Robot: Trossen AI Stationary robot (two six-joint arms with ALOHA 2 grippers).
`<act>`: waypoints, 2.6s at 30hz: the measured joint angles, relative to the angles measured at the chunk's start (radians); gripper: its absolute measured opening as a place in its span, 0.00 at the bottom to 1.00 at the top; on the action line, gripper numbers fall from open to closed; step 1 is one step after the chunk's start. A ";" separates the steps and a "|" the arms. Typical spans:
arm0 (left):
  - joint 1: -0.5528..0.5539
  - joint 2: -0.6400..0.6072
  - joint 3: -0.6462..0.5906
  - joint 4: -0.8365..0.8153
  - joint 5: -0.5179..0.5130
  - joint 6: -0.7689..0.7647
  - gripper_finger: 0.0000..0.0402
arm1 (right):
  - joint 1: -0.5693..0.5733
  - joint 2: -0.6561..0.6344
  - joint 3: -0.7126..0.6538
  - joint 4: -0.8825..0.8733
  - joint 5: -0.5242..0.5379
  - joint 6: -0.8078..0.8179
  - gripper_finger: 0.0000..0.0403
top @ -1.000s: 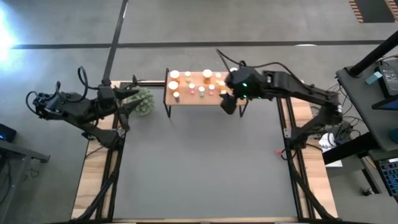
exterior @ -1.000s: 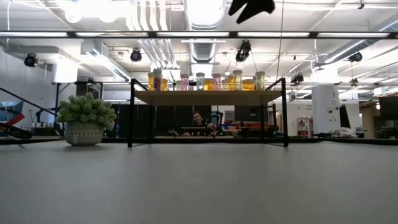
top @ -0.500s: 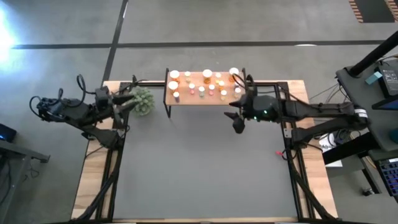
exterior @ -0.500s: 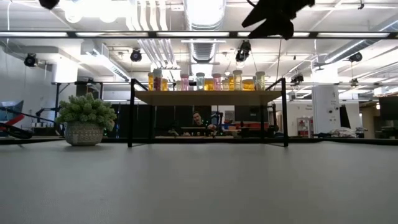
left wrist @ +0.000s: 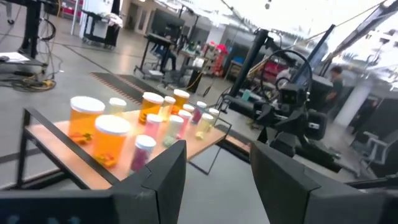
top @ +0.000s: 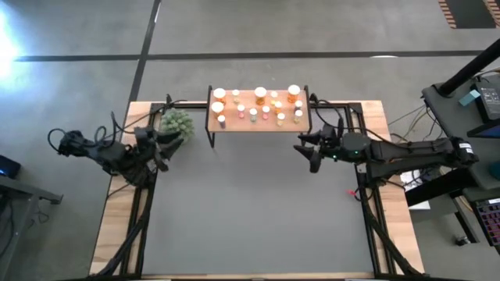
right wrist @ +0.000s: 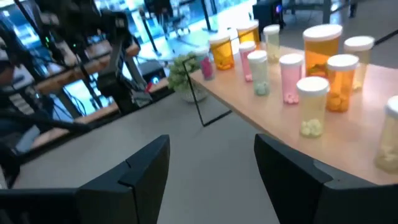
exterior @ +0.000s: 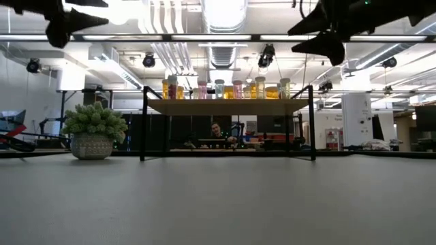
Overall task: Pick and place medicine bottles onto shelf by color
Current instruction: Return to Home Position
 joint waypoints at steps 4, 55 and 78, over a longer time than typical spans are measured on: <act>0.000 -0.004 -0.140 0.202 0.000 0.024 0.40 | 0.000 -0.059 -0.051 0.038 0.006 -0.015 0.56; 0.000 0.054 -0.490 0.737 0.000 0.023 0.40 | 0.002 -0.265 -0.533 0.475 0.006 0.167 0.56; 0.000 0.075 -0.491 0.738 0.000 0.022 0.40 | -0.002 -0.265 -0.533 0.266 0.166 0.107 0.56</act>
